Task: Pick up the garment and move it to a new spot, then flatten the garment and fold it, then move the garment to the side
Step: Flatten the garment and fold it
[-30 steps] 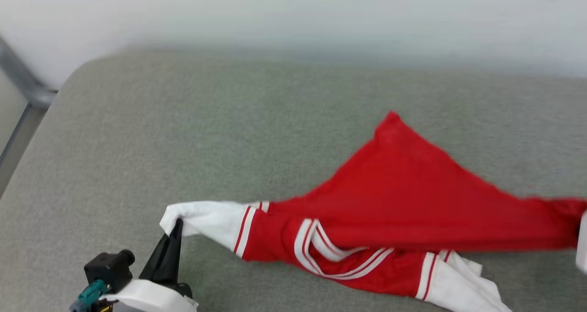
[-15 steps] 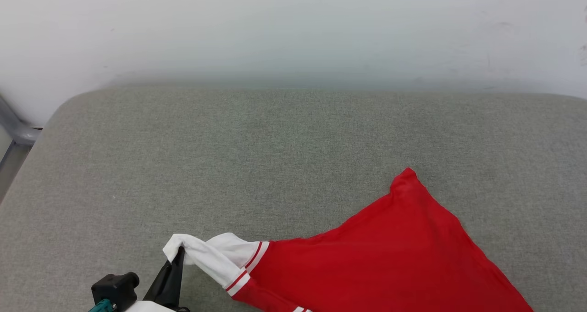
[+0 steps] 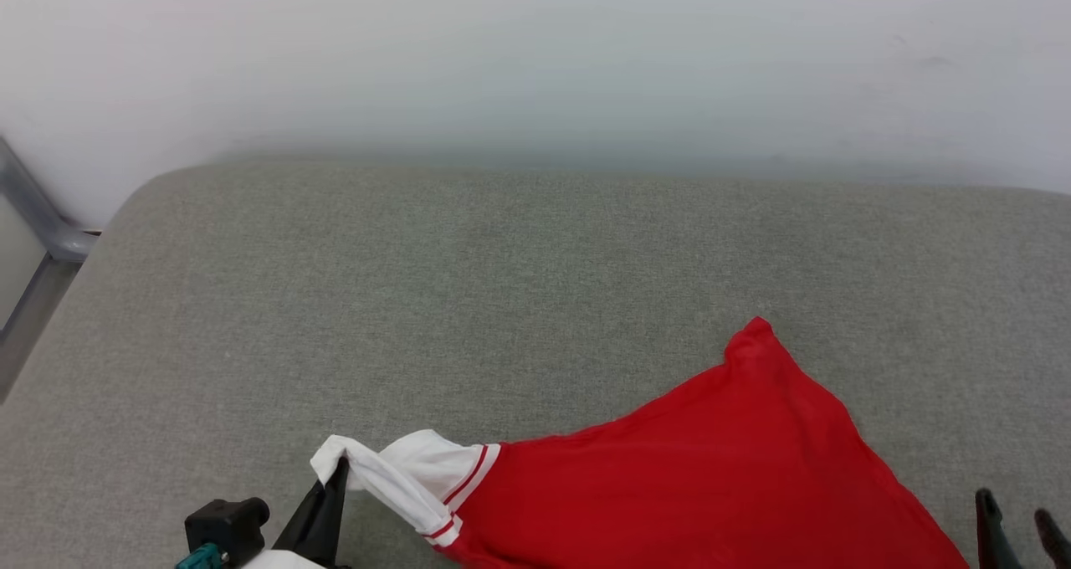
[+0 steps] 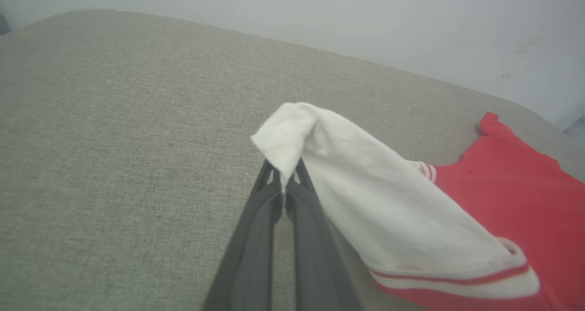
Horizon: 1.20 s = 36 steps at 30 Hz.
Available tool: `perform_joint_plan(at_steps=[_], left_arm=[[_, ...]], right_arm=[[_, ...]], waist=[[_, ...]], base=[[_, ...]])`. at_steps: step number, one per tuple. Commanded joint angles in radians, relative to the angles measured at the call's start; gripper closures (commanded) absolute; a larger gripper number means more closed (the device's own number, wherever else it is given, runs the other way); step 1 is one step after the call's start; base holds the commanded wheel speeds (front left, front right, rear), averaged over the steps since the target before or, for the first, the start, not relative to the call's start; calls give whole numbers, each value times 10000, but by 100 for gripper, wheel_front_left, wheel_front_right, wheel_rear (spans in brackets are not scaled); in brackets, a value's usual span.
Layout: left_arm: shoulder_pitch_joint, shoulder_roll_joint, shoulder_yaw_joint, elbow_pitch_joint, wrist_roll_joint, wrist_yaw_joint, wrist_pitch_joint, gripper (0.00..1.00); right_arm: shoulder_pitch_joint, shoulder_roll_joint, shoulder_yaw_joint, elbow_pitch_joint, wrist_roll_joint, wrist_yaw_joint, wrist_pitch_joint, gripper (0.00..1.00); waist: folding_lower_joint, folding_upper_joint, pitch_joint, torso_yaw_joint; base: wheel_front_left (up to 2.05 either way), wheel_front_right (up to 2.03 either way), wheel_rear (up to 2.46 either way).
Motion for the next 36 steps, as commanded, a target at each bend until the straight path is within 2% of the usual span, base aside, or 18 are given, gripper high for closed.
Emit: perform_joint_plan(at_steps=[1, 4, 8, 11, 21, 24, 30, 36], left_arm=[[-107, 55, 28, -40, 5, 35, -58, 100], [-191, 76, 35, -139, 25, 42, -73, 100], [-394, 76, 19, -337, 73, 62, -74, 100], [-573, 57, -27, -514, 98, 51, -89, 100], [-1350, -23, -422, -919, 208, -34, -137, 100], [-1626, -59, -550, -1003, 174, -57, -148, 100], [-1980, -122, -560, -1209, 156, -74, -165, 100], [-2076, -177, -524, -1304, 167, -86, -167, 100]], right_arm=[[-191, 5, 67, -13, -173, -3, -246, 0], [-724, 6, 250, -26, -540, -3, -873, 0], [-1678, -272, 647, 62, -810, -3, -737, 0], [-2531, -615, 1188, 313, -793, -3, 180, 0], [-5488, -1815, 2911, 1332, -346, -5, 5242, 0], [-6220, -2028, 3351, 1491, -338, -3, 6289, 0], [-7280, -2156, 4377, 2448, -341, -5, 6941, 0], [-7256, -2062, 5050, 4319, -74, -3, 7574, 0]], waist=[[0, -1, 7, 31], [0, -1, 51, 93], [0, -1, 276, 152], [0, -1, 570, 193], [0, -1, 1842, 767], [0, -1, 2220, 953], [0, -1, 2868, 1033], [0, -1, 3114, 1044]], base=[[0, 0, 0], [0, 0, 0], [0, 0, 0], [0, 0, 0], [0, 0, 0], [0, 0, 0], [0, 0, 0], [0, 0, 0]])
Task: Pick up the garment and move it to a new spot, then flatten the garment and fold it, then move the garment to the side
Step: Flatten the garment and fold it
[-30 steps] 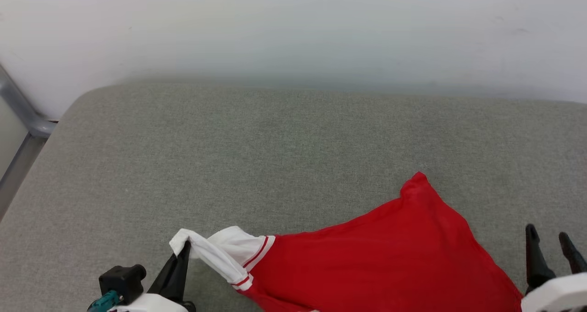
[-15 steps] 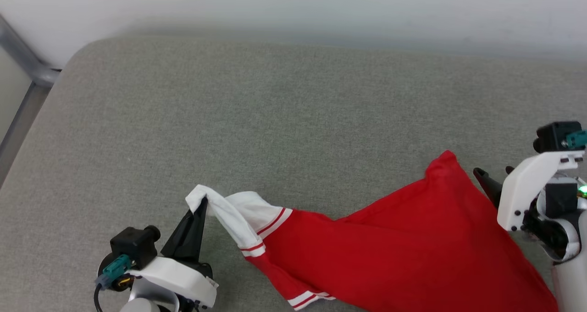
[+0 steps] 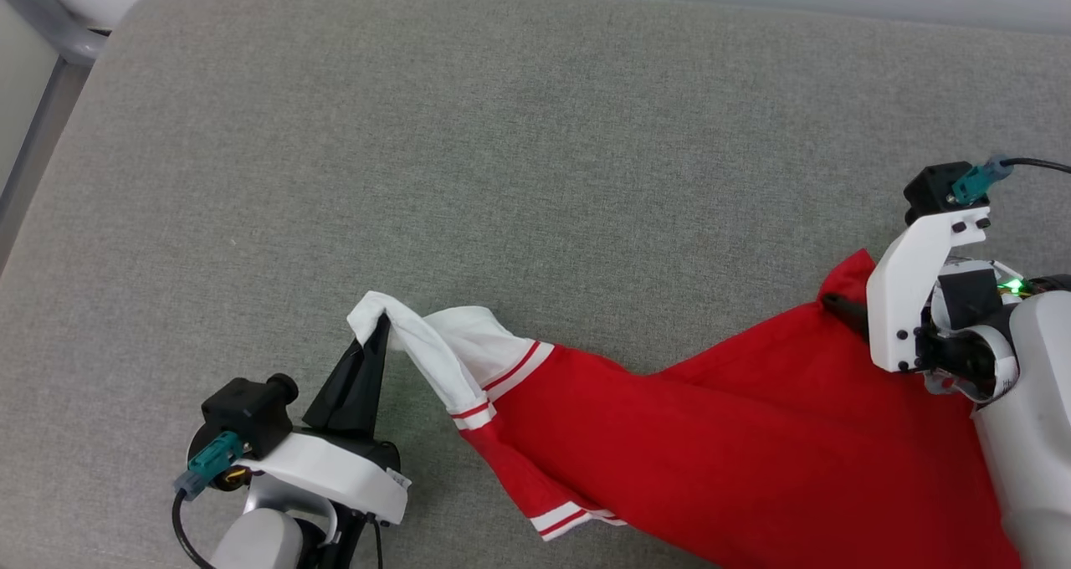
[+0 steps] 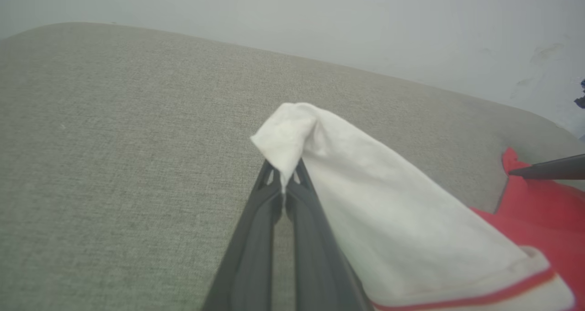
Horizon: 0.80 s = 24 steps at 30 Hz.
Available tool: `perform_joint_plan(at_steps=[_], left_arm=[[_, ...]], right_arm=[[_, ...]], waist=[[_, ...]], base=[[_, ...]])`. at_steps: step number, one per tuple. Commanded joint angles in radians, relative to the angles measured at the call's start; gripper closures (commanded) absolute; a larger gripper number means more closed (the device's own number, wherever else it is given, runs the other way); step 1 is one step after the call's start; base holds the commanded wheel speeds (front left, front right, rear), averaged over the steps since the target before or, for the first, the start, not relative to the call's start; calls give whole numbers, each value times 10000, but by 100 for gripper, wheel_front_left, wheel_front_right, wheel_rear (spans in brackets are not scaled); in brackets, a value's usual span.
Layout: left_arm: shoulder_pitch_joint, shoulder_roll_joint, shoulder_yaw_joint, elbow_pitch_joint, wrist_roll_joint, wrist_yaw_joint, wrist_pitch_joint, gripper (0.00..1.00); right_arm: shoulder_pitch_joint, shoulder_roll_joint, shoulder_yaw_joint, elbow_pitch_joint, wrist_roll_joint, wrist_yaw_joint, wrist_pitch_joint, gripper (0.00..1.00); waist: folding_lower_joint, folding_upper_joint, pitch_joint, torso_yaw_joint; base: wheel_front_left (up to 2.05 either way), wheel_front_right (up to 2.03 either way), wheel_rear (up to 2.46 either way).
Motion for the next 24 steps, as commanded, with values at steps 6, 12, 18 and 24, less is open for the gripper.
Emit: perform_joint_plan(at_steps=[6, 12, 18, 24], left_arm=[[-79, 0, -53, -34, -94, -22, -65, 100], [10, 107, -59, -16, -159, -24, -66, 100], [-392, 472, -23, -22, -93, -23, -66, 100], [-1469, 1177, -181, 221, -410, -13, 23, 100]], right_arm=[[742, 275, 326, 1833, 540, -5, 1364, 100], [-162, 63, 225, 1317, 715, -5, 385, 100], [-888, -212, -141, 609, 644, -5, -762, 100], [-1231, -150, -635, 232, 571, -5, -1249, 100]], waist=[[-1, 0, -72, -26], [-1, 0, -404, -120], [-1, 0, -947, -270], [-1, 0, -1459, -562]], base=[[0, 0, 0], [0, 0, 0], [0, 0, 0], [0, 0, 0]])
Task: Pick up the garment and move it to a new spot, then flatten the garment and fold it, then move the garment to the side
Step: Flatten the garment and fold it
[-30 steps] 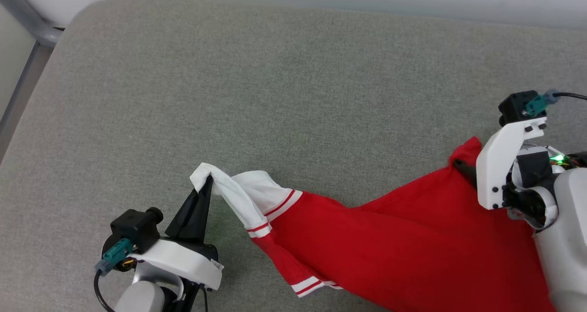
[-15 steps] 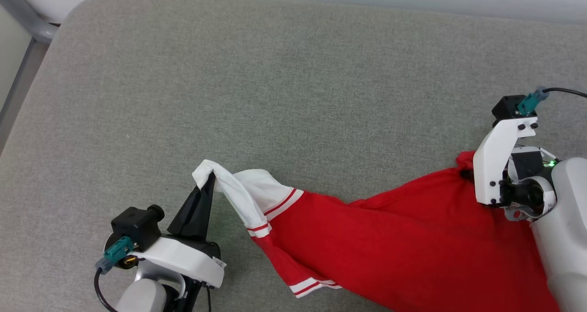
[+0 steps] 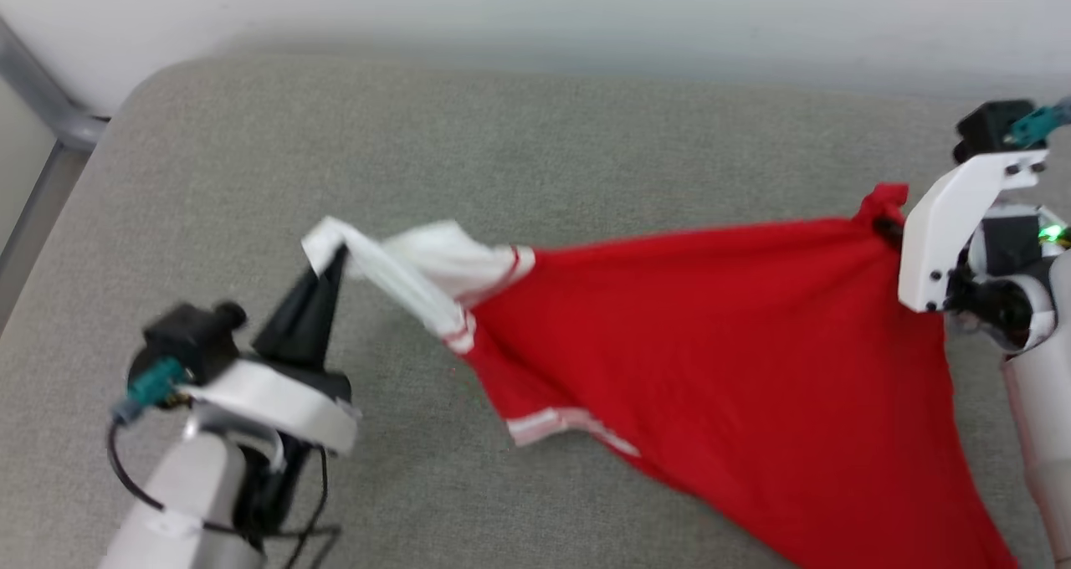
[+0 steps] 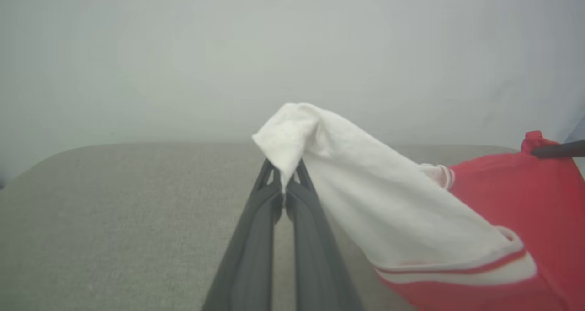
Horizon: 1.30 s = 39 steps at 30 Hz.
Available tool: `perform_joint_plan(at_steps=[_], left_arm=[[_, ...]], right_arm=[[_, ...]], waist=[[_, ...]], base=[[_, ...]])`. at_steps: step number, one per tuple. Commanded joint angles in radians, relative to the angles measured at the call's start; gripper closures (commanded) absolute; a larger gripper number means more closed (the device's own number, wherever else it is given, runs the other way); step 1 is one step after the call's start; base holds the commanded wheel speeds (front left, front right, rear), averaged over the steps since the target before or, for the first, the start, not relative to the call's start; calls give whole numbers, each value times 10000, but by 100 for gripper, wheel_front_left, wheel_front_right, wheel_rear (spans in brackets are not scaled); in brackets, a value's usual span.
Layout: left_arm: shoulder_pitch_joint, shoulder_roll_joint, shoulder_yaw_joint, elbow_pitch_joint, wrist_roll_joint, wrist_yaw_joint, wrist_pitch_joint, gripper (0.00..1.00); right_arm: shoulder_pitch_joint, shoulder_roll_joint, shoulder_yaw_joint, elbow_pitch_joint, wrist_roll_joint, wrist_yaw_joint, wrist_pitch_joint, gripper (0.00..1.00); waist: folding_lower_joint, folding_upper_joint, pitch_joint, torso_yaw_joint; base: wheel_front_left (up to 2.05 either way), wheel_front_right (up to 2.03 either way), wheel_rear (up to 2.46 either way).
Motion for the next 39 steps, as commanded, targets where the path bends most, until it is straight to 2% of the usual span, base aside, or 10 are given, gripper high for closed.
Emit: perform_joint_plan(at_steps=[1, 9, 18, 19, 31, 39], left_arm=[[-499, 106, 79, 70, -223, 4, 75, 100], [-2999, 650, 199, 894, -743, 12, 670, 100], [-6714, 1201, -103, 2750, -1262, 15, 1018, 100], [-6714, 1201, -103, 2750, -1262, 15, 1018, 100], [-11345, 2328, -245, 4529, -1957, 51, 759, 100], [-13295, 2734, -724, 5500, -2219, 59, 369, 100]], right_arm=[[-219, 62, -175, -117, 70, -7, -119, 100], [-1112, 259, -908, -483, -635, -7, -872, 100], [-3374, 737, -1885, -618, -1881, -13, -2101, 100], [-3374, 737, -1885, -618, -1881, -13, -2101, 100], [-6734, 713, -2406, -632, -3682, -30, -3203, 100], [-8479, 1022, -2644, 91, -4275, -62, -4114, 100]], waist=[[0, 0, -209, -171], [0, 0, -442, -585], [0, 0, 506, -913], [0, 0, 506, -913], [0, 0, 2851, -1085], [0, 0, 4194, -1106]], base=[[0, 0, 0], [0, 0, 0], [0, 0, 0], [0, 0, 0], [0, 0, 0], [0, 0, 0]])
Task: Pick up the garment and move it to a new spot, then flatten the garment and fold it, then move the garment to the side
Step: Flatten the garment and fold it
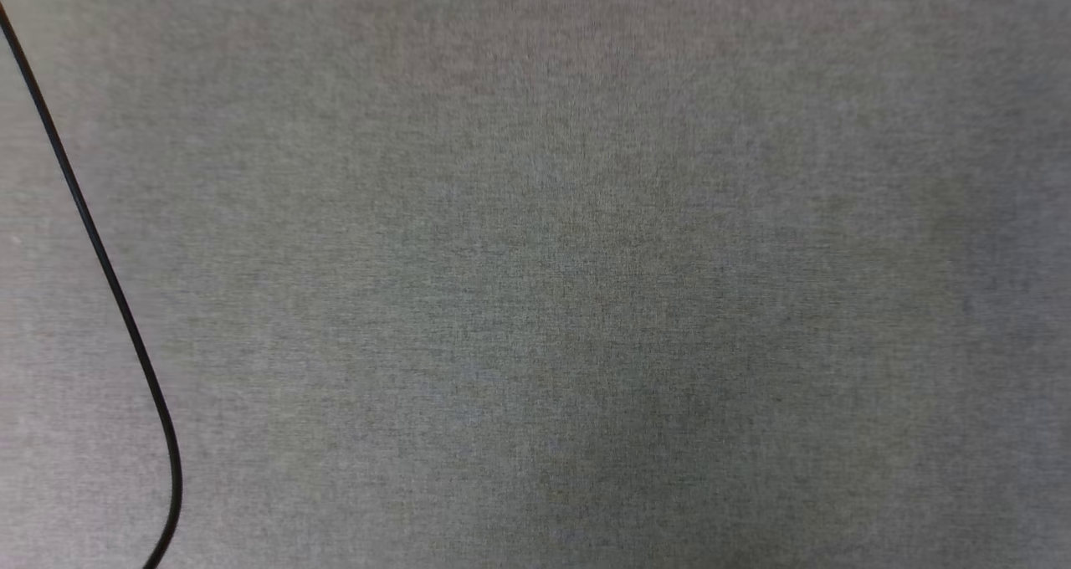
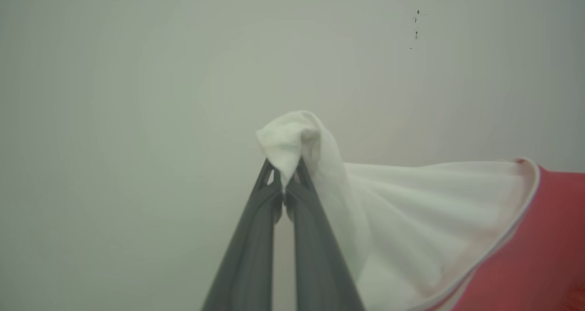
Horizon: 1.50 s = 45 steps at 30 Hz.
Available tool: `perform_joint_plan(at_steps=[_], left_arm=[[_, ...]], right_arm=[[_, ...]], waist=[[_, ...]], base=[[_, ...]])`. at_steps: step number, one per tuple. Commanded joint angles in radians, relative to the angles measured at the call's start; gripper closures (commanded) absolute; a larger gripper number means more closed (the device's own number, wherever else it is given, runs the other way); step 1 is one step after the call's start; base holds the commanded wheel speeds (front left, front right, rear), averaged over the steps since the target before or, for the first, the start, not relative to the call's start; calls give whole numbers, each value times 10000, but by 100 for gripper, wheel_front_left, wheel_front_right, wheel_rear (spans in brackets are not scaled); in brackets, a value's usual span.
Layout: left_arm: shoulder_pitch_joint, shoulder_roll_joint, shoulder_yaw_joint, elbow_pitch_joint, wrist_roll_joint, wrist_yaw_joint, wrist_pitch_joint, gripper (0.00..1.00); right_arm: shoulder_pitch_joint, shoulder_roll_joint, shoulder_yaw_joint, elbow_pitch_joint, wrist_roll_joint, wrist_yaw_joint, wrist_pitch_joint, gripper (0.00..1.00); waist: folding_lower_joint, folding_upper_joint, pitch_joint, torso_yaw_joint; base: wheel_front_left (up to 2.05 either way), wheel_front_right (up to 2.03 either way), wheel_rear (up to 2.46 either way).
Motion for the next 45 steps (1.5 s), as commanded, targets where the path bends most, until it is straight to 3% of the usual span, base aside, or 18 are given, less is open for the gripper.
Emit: perform_joint_plan(at_steps=[1, 10, 11, 16, 23, 36, 45], left_arm=[[-218, 382, 83, 174, -49, 128, -115, 100], [-2, 193, -792, 674, -980, 108, -412, 100], [506, 244, -1247, 596, -1441, 87, -447, 100], [1991, 410, -1941, 283, -2157, 83, -494, 100], [5206, 360, -923, -1150, -1955, 83, -506, 100], [11714, -1119, 1989, -3477, -368, 88, -511, 100], [14903, -1644, 2729, -4240, 352, 206, -512, 100]], right_arm=[[-227, -181, -207, 126, -93, -131, -116, 100], [-1061, 183, 13, 2014, -156, -121, -1335, 100], [-844, 253, 171, 2673, -15, -84, -1684, 100], [141, 277, 563, 3622, 403, -82, -2285, 100], [2677, 81, 1291, 4050, 1362, -84, -3148, 100], [8069, -545, 2382, 2391, 3095, -85, -3644, 100], [11813, -650, 2161, 144, 3828, -98, -2782, 100]], waist=[[-4, 0, 494, -24], [-4, 0, 1279, 36], [-4, 0, 1323, 47], [-4, 0, 932, 18], [-4, 0, -89, 89], [-4, 0, -2470, 202], [-4, 0, -4230, 265]], base=[[0, 0, 0], [0, 0, 0], [0, 0, 0], [0, 0, 0], [0, 0, 0], [0, 0, 0], [0, 0, 0]])
